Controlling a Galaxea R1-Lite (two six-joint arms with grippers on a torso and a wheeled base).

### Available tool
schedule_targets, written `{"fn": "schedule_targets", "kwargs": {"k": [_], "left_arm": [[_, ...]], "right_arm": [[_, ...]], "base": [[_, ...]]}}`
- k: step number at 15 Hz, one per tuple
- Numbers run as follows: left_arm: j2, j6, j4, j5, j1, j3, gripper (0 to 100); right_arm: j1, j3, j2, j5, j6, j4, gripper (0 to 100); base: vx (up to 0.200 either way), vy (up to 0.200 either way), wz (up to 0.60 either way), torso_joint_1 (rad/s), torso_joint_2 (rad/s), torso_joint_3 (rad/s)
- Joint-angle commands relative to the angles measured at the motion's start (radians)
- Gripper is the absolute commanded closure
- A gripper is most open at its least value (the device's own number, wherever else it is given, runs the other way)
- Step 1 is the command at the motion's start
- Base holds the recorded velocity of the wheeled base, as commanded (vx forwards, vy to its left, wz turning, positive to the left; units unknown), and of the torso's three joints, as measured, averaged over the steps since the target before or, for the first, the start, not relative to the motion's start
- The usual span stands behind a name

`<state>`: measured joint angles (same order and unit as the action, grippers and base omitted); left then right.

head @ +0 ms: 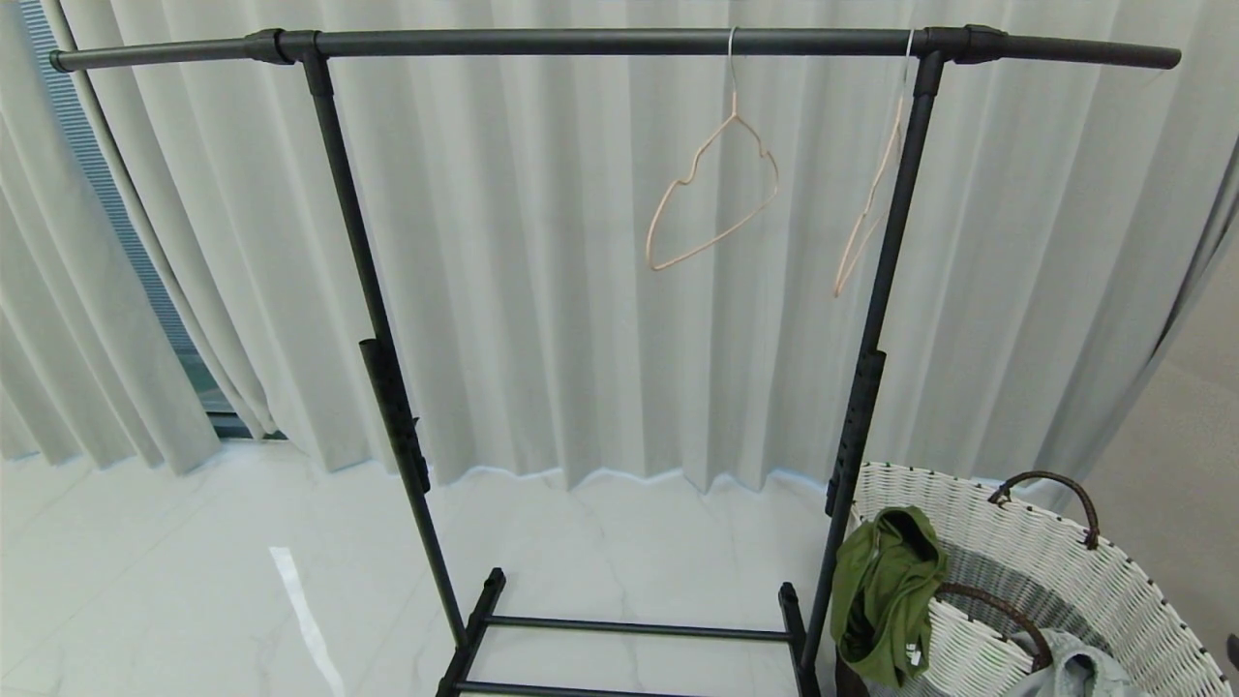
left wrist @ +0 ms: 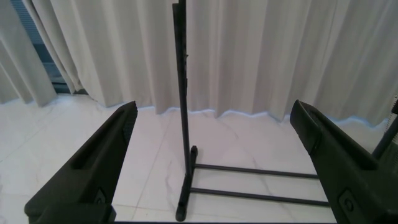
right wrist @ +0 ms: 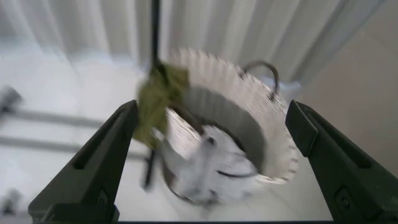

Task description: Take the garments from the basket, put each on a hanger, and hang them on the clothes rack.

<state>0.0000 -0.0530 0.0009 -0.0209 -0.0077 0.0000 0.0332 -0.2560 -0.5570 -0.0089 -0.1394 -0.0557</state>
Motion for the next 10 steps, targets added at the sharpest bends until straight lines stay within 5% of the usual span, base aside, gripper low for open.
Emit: {"fn": "schedule_targets", "kwargs": {"k": [1,4,10], "left_arm": [[0.000,0.001,-0.001,-0.001,0.000,0.000,0],[0.000,0.002,-0.001,-0.001,0.000,0.000,0],[0.000,0.002,0.001,-0.001,0.000,0.000,0]], "right_arm": [[-0.088,-0.071,-0.638,-0.052,-0.286,-0.214,0],[-0.116,-0.075,-0.865,-0.069,-0.439,-0.371,0],[-0.208,-0.072,-1.187,-0.055,-0.772,-0.484,0]], "base": [[0.000,0.000,0.00,0.000,0.00,0.000],[0.000,0.000,0.00,0.000,0.00,0.000],[0.000,0.000,0.00,0.000,0.00,0.000]]}}
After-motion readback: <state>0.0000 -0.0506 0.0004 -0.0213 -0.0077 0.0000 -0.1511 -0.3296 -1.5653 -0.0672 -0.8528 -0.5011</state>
